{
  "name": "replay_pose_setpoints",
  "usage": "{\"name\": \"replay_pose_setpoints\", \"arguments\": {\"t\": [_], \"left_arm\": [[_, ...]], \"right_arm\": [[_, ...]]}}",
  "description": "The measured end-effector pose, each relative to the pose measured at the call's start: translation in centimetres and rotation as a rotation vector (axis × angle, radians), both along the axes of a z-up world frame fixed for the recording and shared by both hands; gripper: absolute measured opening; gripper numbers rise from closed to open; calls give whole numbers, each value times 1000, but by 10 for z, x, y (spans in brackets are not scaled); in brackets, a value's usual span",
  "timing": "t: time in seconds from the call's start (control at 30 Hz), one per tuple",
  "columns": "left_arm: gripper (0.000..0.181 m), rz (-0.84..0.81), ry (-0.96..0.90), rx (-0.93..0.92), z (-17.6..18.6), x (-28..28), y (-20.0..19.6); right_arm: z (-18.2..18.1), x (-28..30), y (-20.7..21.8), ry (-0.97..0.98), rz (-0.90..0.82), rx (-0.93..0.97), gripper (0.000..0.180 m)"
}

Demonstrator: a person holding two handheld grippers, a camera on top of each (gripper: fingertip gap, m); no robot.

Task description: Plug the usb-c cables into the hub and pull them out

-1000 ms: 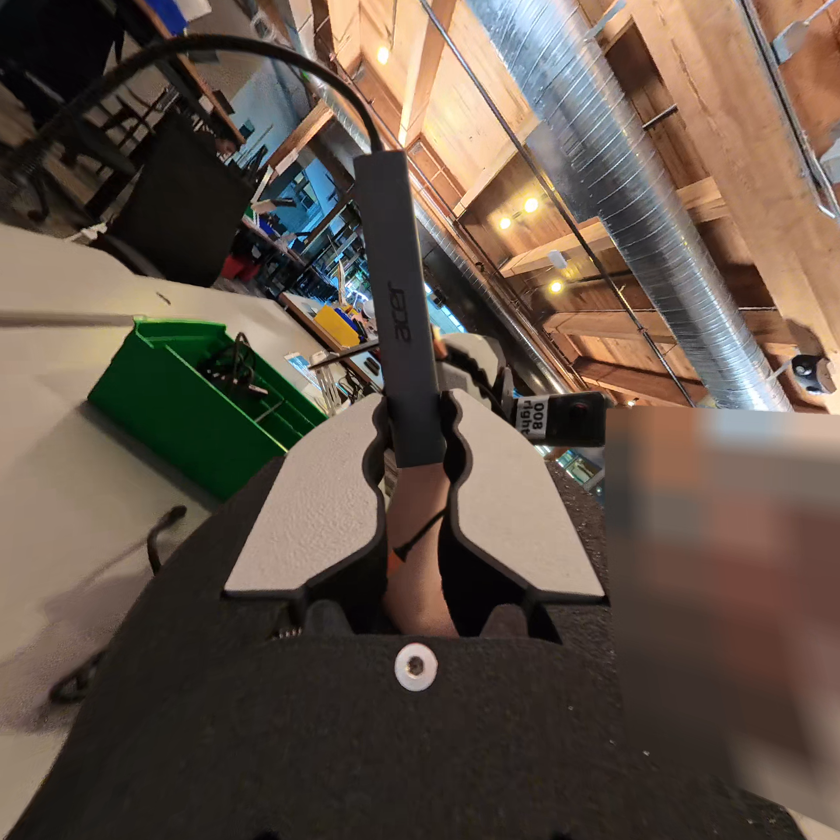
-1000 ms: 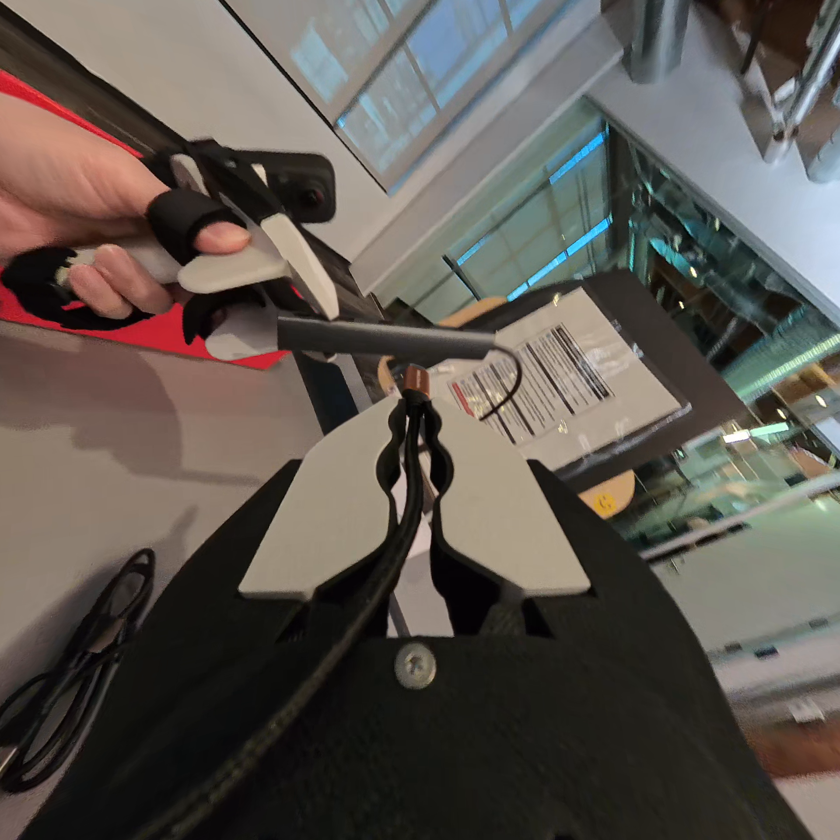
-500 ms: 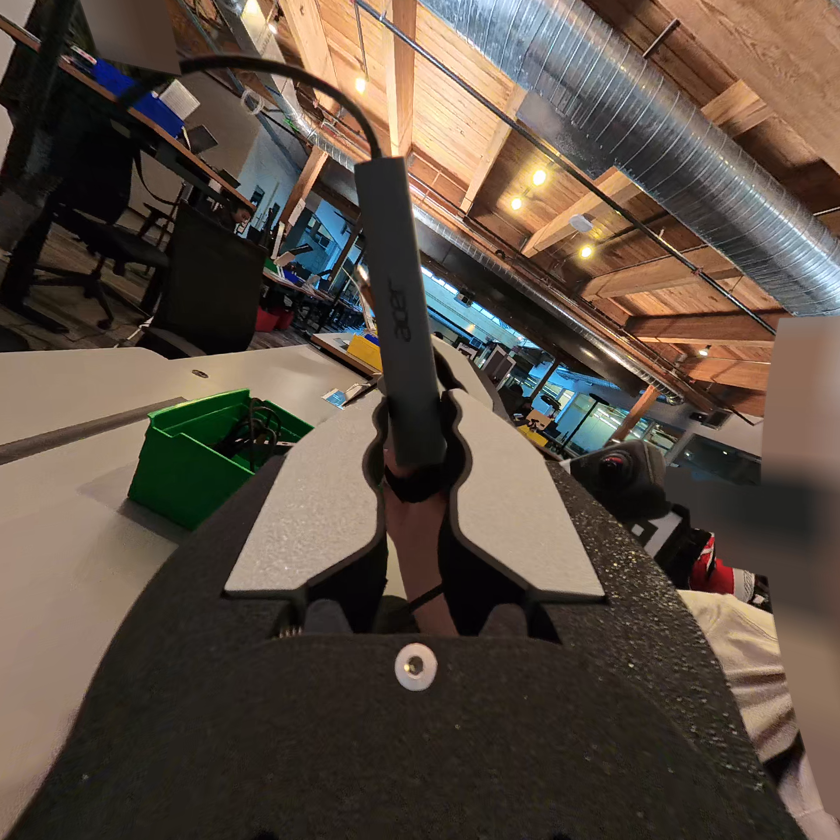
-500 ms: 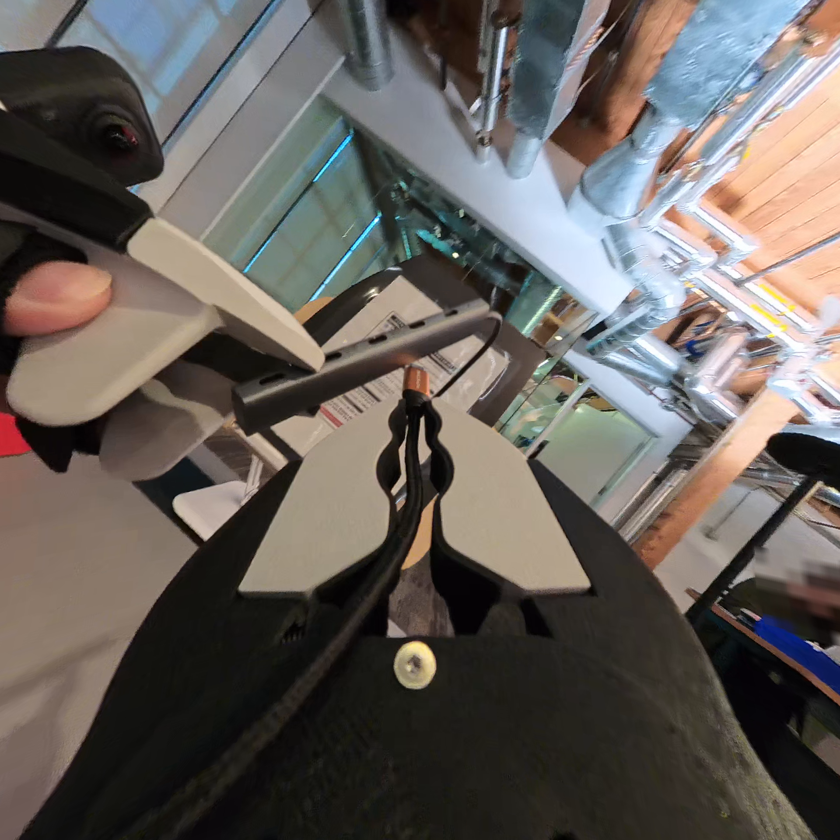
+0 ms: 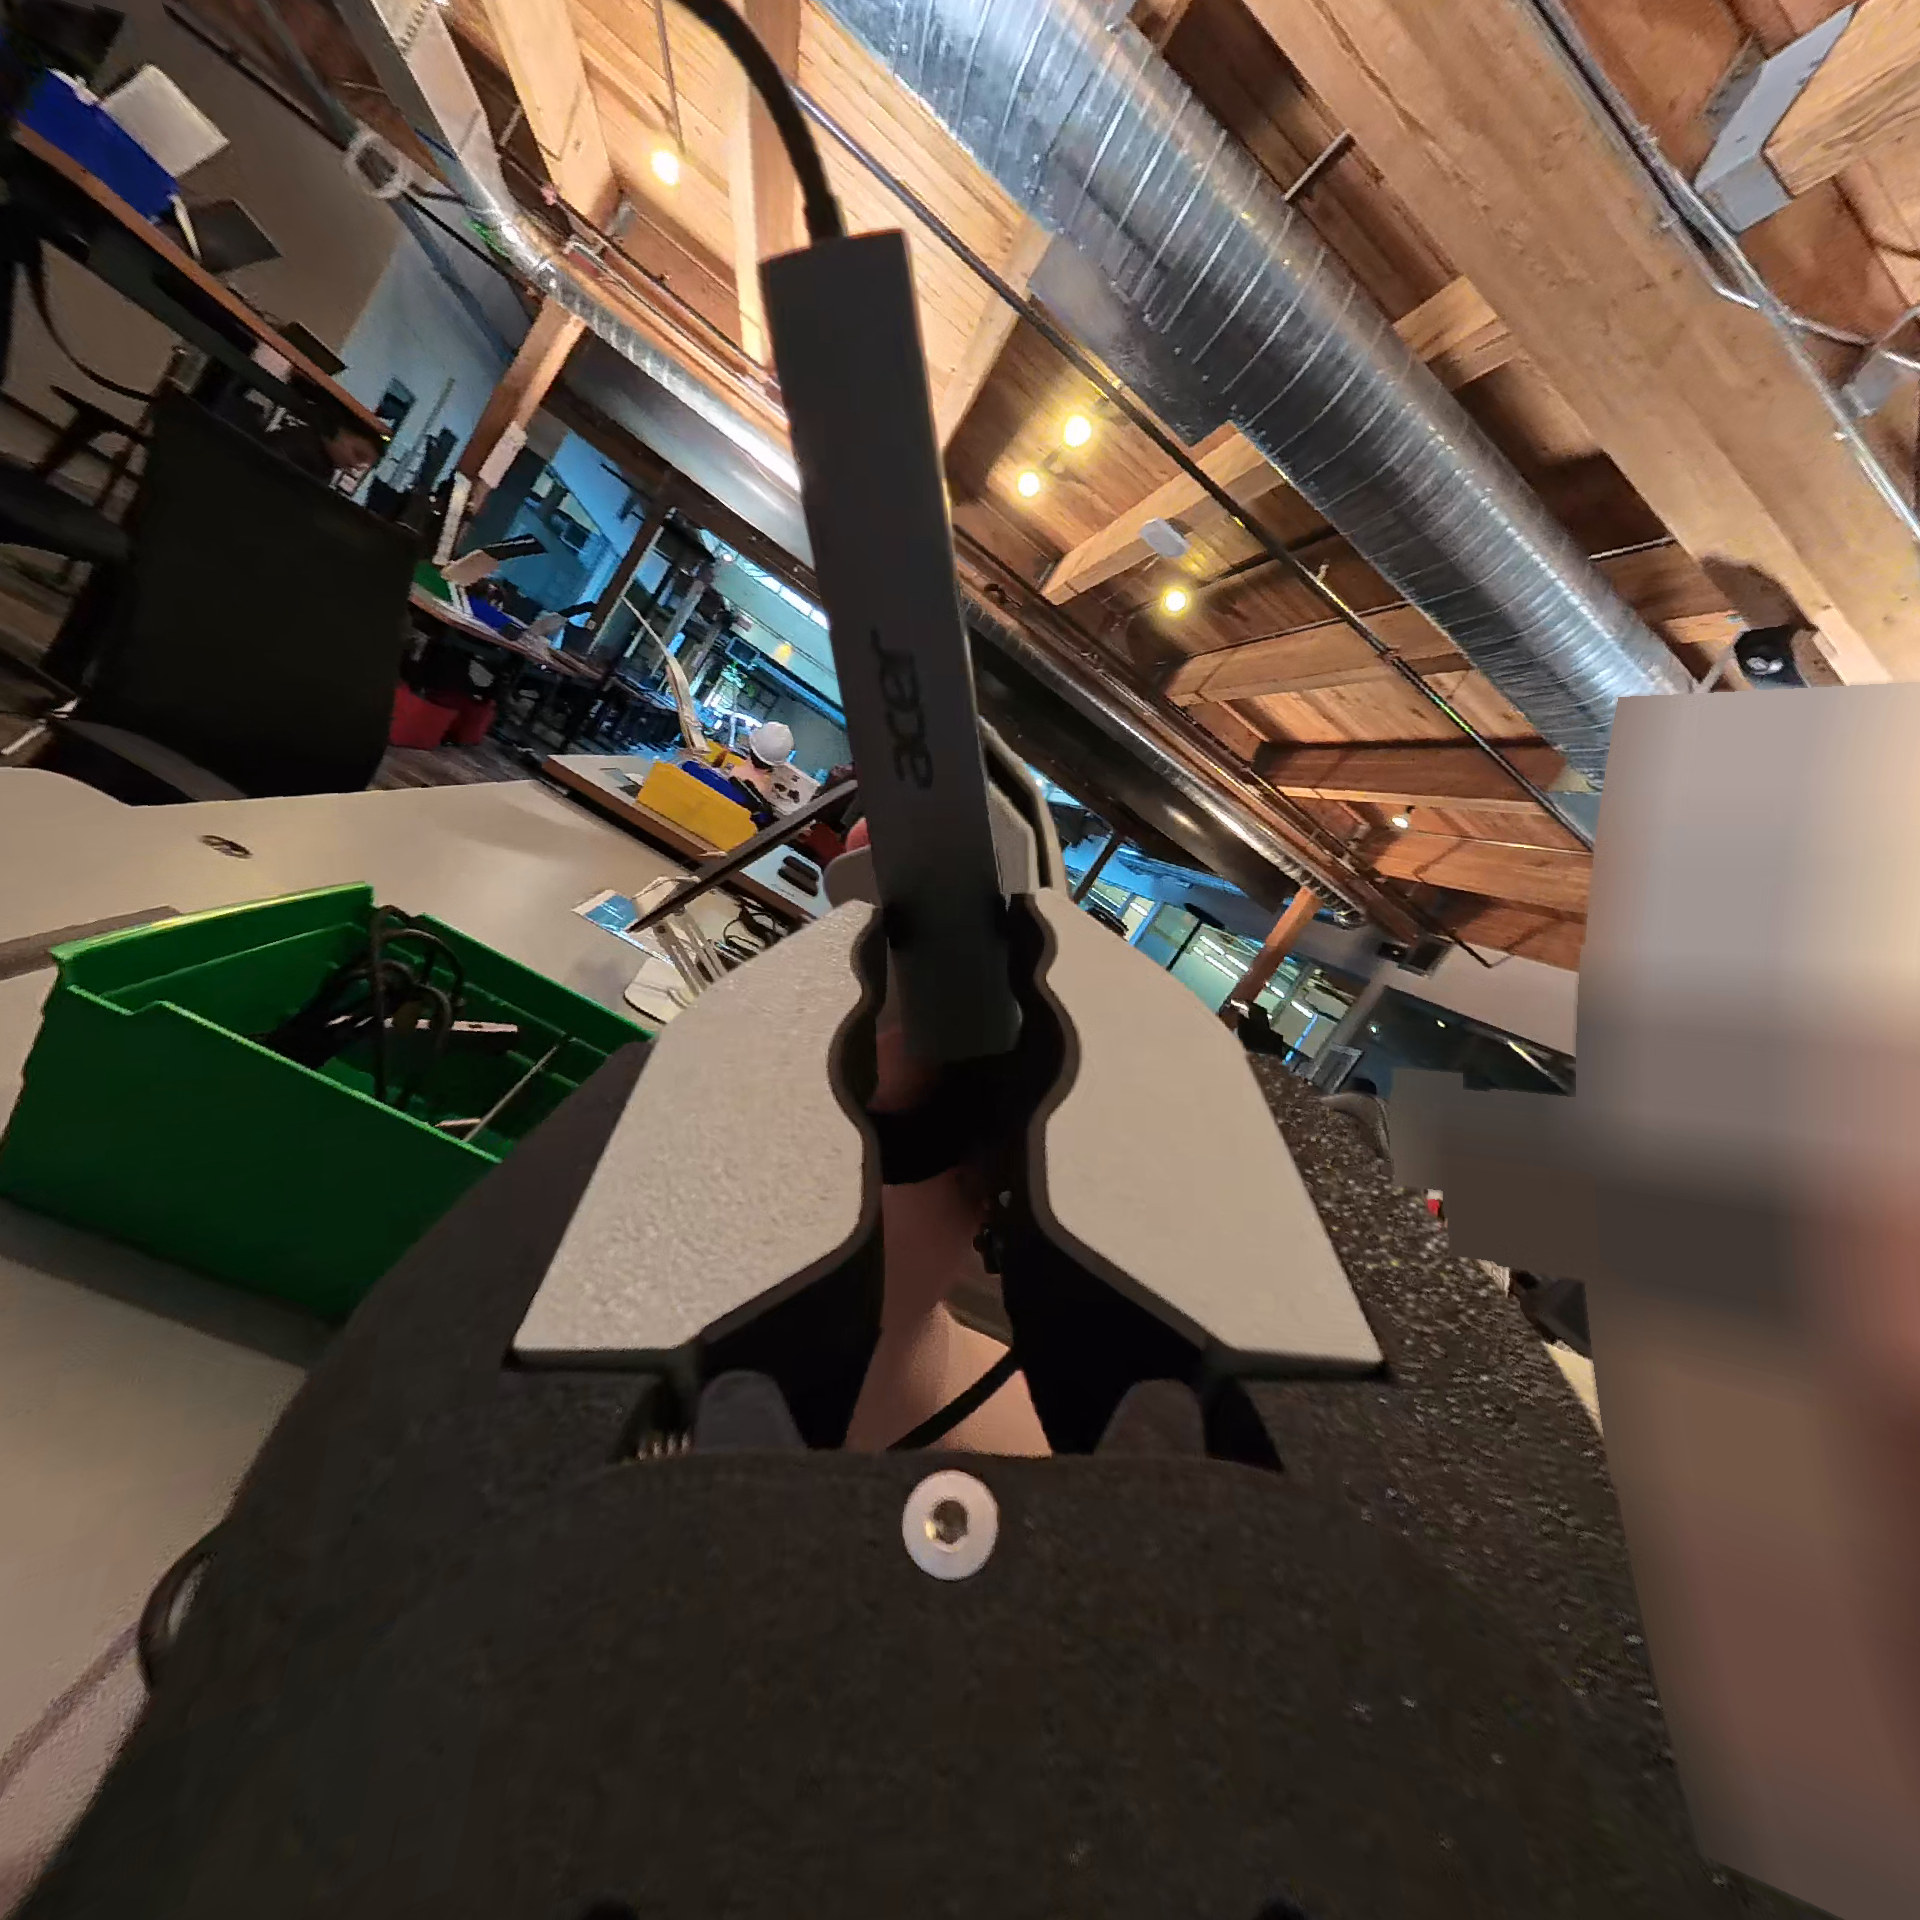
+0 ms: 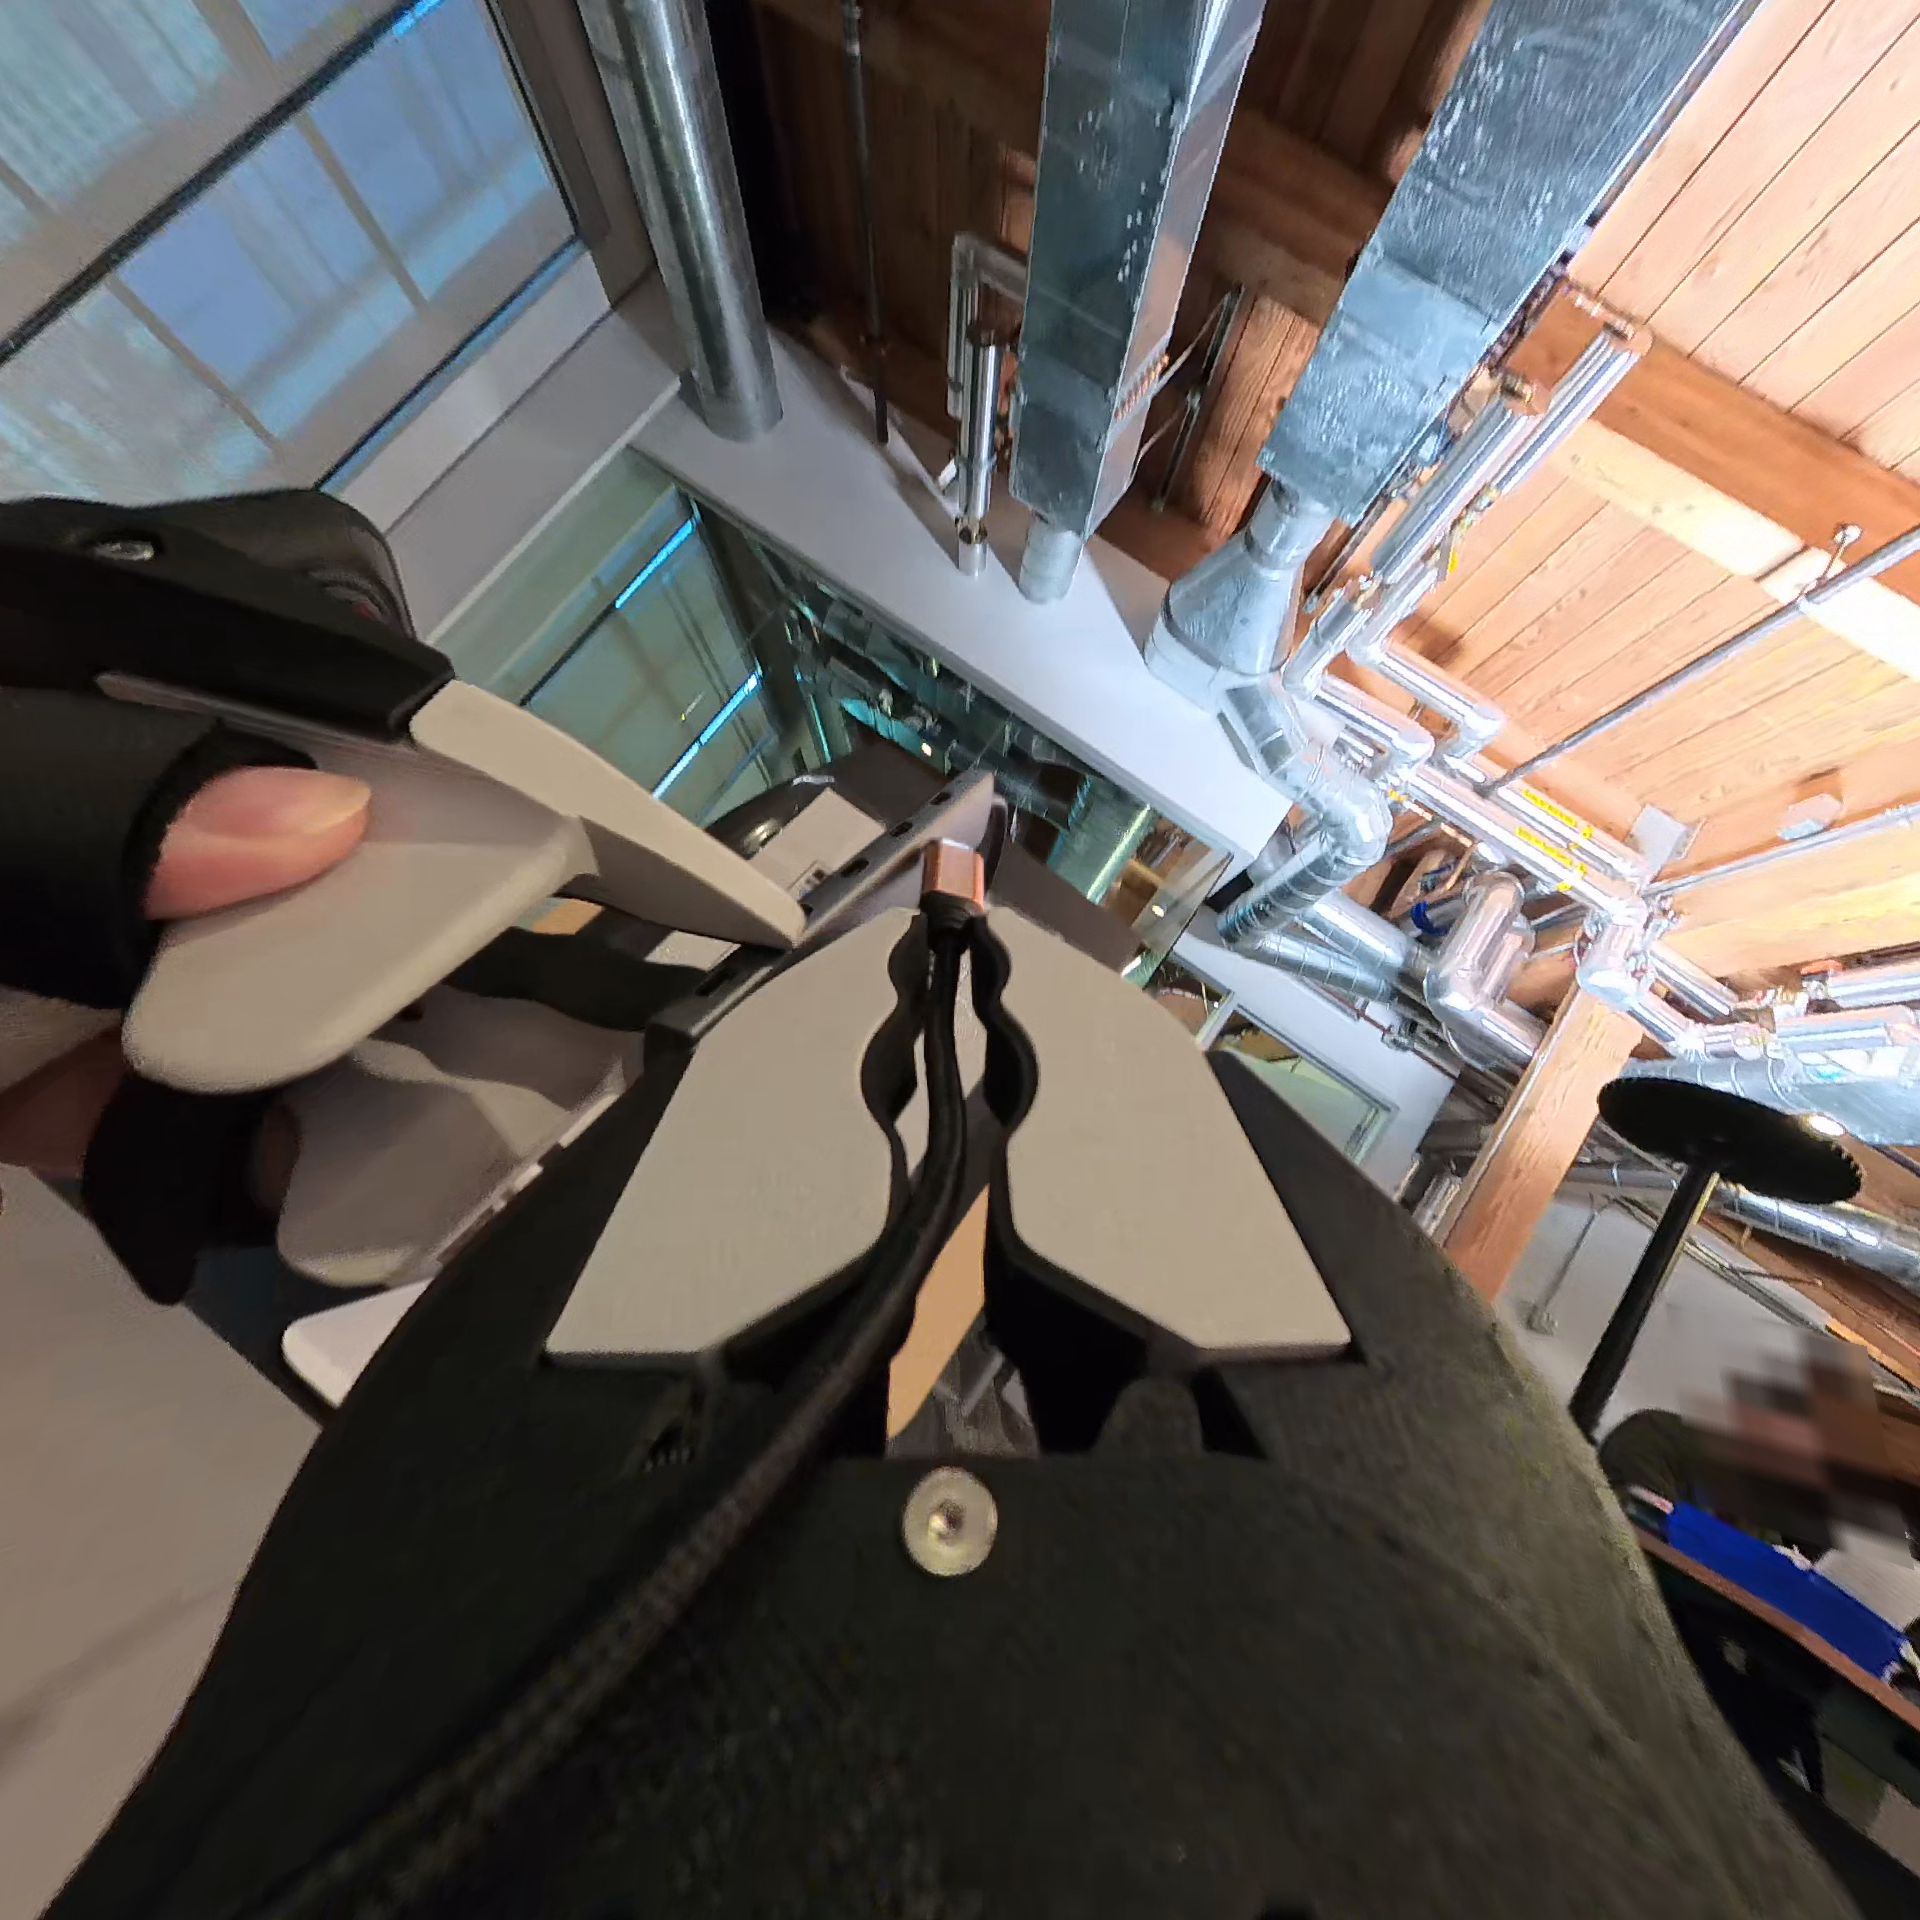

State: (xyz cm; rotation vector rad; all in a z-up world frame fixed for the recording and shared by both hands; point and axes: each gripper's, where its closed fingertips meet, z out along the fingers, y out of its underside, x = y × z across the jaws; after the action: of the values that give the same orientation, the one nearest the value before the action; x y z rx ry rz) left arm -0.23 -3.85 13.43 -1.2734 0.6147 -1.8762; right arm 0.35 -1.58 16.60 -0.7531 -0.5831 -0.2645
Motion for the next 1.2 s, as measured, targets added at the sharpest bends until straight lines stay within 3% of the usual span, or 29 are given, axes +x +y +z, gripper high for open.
{"name": "replay_pose_setpoints", "arguments": {"t": [0.67,0.8,1.03,1.2], "left_arm": [[22,-72,-79,148,14,6,-28],[22,-14,-39,175,11,8,-26],[22,244,160,349,8,-1,-11],[22,460,394,416,-3,-30,20]], "right_arm": [[15,0,-31,33,217,114,7],[12,1,-30,23,197,138,8],[6,-7,-21,-43,170,104,8],[5,-18,-23,-250,117,81,8]]}}
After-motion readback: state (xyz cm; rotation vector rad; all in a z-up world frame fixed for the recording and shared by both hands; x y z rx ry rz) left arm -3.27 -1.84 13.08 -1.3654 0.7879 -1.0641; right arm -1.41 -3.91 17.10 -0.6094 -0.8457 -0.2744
